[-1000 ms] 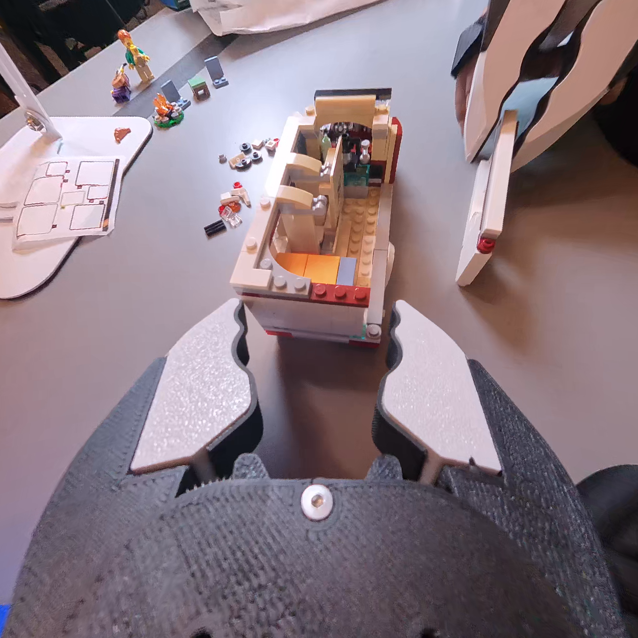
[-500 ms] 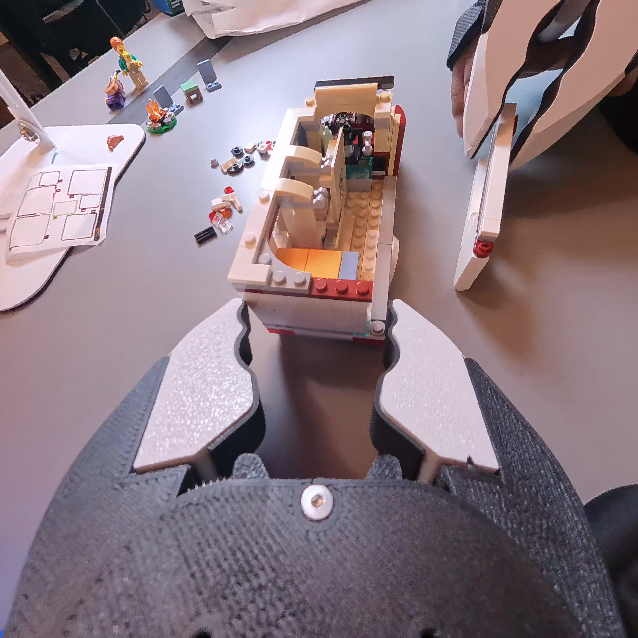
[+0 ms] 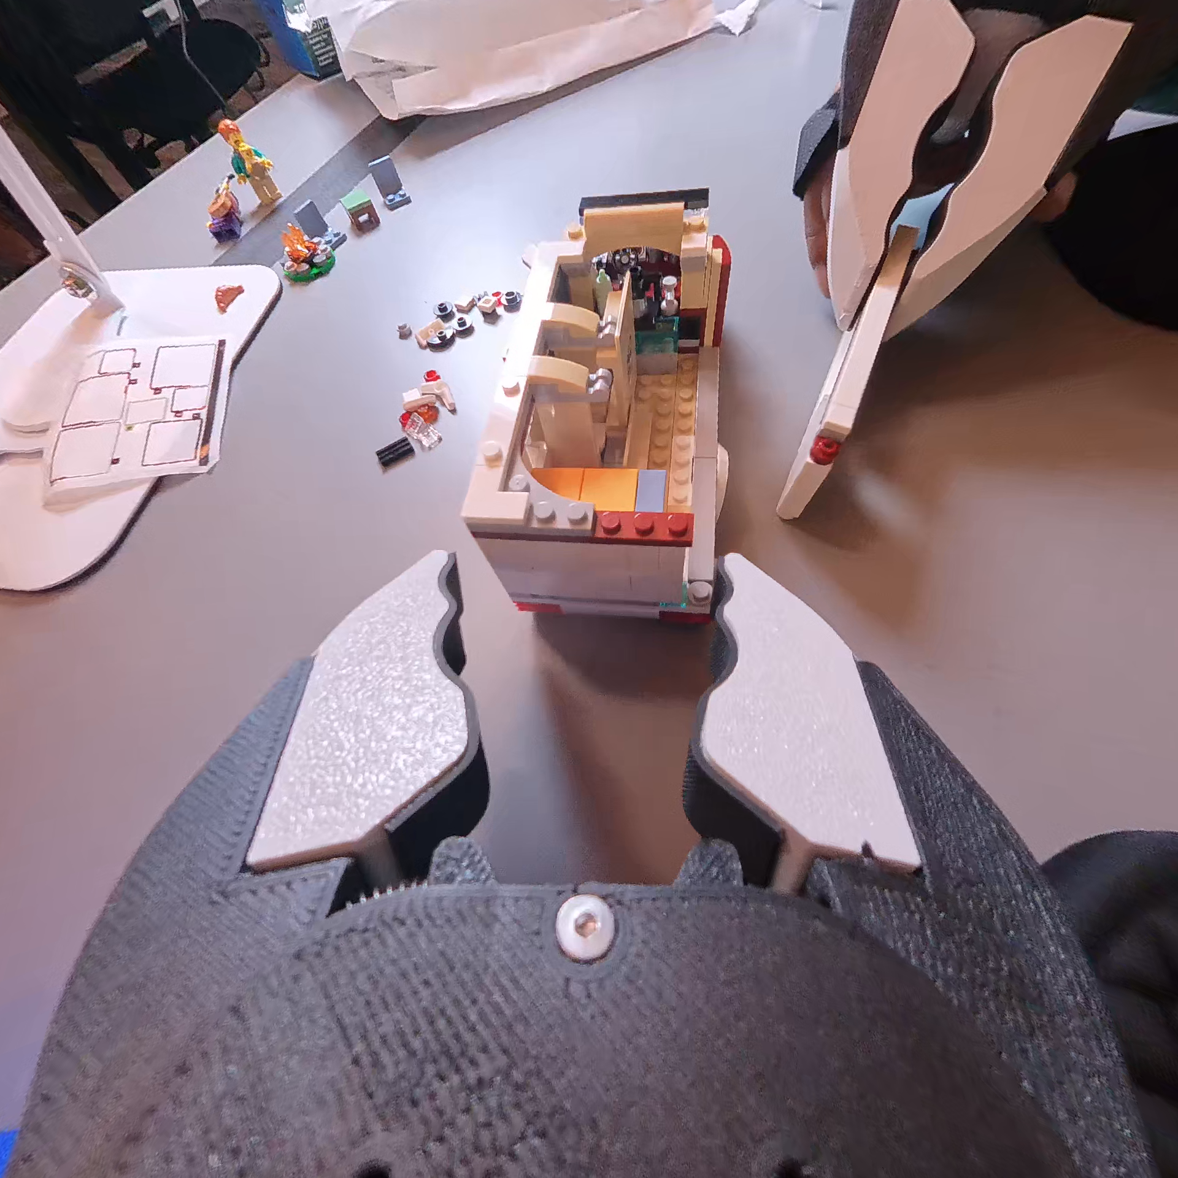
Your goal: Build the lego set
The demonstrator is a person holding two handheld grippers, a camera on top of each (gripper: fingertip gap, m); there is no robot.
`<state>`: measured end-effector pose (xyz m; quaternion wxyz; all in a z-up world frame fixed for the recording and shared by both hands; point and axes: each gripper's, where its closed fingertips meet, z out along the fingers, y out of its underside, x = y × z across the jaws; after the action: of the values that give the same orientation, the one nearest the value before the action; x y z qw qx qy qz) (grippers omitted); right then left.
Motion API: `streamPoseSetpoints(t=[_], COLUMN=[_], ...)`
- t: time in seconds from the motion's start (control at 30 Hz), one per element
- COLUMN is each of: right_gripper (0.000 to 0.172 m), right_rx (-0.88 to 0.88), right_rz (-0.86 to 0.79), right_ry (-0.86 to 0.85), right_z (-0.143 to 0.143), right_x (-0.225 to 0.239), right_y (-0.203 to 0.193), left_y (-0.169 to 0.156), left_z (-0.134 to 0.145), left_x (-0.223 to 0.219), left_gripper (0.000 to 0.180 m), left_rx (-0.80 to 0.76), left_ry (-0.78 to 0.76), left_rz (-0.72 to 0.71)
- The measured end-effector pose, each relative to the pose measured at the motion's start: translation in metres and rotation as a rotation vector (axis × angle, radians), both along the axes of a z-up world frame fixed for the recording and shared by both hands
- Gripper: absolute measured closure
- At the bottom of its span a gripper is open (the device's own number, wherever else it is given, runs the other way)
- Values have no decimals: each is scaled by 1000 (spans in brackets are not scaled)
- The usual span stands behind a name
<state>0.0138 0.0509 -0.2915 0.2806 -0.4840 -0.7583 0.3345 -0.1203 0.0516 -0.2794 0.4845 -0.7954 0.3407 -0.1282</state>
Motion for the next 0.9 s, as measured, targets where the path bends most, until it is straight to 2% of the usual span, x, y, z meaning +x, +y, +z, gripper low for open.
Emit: streamPoseSetpoints(t=[0.1, 0.2, 0.33, 0.43, 0.67, 0.77, 0.9], right_gripper=[164, 164, 164, 164, 164, 164, 164], right_rx=[-64, -187, -313, -363, -344, -331, -308], right_rz=[-16, -8, 9, 19, 54, 68, 61], right_ry=[0, 53, 142, 189, 201, 195, 211], right_z=[4, 20, 43, 55, 59, 59, 61], right_x=[-1, -2, -3, -4, -8, -9, -11], right_y=[0, -5, -10, -13, -27, -33, -33], left_y=[-2, -7, -19, -39, -55, -57, -57], left_z=[10, 35, 64, 65, 48, 42, 42], left_x=[-3, -3, 10, 35, 72, 77, 77], left_gripper=[105, 110, 129, 154, 152, 168, 171], left_rx=[31, 108, 197, 156, 83, 88, 83], left_ry=[20, -15, -128, -221, -262, -231, -234], left_rz=[3, -3, -79, -229, -357, -369, -373])
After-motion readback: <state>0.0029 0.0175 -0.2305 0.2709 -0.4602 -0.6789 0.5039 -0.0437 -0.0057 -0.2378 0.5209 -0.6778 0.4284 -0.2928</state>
